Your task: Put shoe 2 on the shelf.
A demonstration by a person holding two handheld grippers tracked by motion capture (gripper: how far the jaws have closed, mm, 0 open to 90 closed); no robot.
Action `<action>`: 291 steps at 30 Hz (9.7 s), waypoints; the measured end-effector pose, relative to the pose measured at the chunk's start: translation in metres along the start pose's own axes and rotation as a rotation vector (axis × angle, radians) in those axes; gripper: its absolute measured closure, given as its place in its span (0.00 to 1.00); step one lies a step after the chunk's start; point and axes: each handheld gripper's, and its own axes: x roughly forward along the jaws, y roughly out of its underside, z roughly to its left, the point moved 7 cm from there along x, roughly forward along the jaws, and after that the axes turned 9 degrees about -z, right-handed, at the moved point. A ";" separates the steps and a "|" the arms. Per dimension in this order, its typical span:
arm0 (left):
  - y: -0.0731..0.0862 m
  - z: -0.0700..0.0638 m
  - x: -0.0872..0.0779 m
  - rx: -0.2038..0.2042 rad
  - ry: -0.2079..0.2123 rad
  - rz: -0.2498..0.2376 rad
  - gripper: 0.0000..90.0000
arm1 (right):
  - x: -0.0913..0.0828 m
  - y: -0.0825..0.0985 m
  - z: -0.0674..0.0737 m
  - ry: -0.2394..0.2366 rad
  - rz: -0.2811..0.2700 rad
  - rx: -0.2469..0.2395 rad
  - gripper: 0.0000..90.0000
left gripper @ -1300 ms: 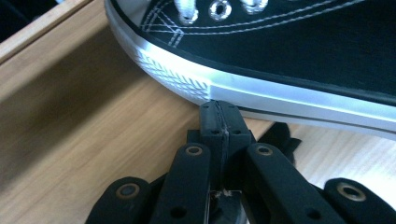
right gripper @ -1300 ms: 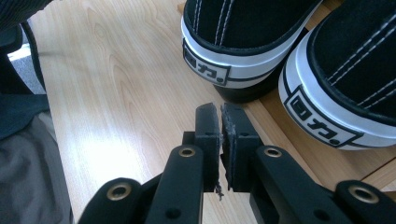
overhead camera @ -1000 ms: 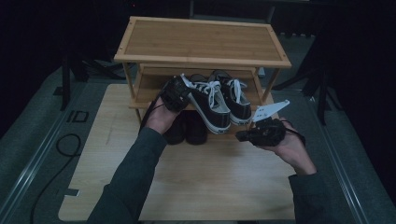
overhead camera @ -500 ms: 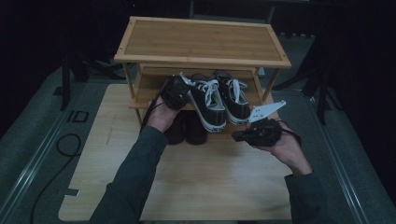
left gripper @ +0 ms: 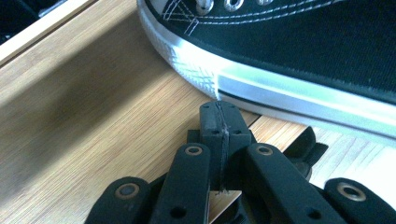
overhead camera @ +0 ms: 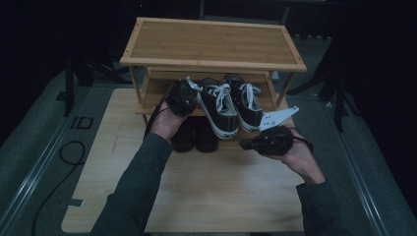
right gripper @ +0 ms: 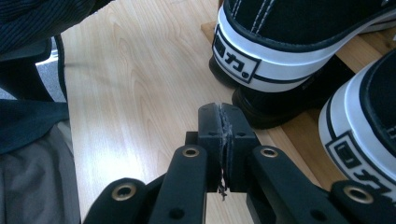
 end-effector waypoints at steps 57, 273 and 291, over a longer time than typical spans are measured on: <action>0.025 0.031 -0.015 -0.036 -0.029 -0.003 1.00 | 0.048 -0.033 0.006 -0.053 -0.067 -0.026 1.00; 0.024 0.030 -0.015 -0.026 -0.028 -0.005 1.00 | -0.014 0.021 -0.042 0.139 0.023 -0.050 1.00; 0.024 0.030 -0.015 -0.021 -0.032 -0.005 1.00 | -0.018 0.023 -0.044 0.150 0.002 -0.044 1.00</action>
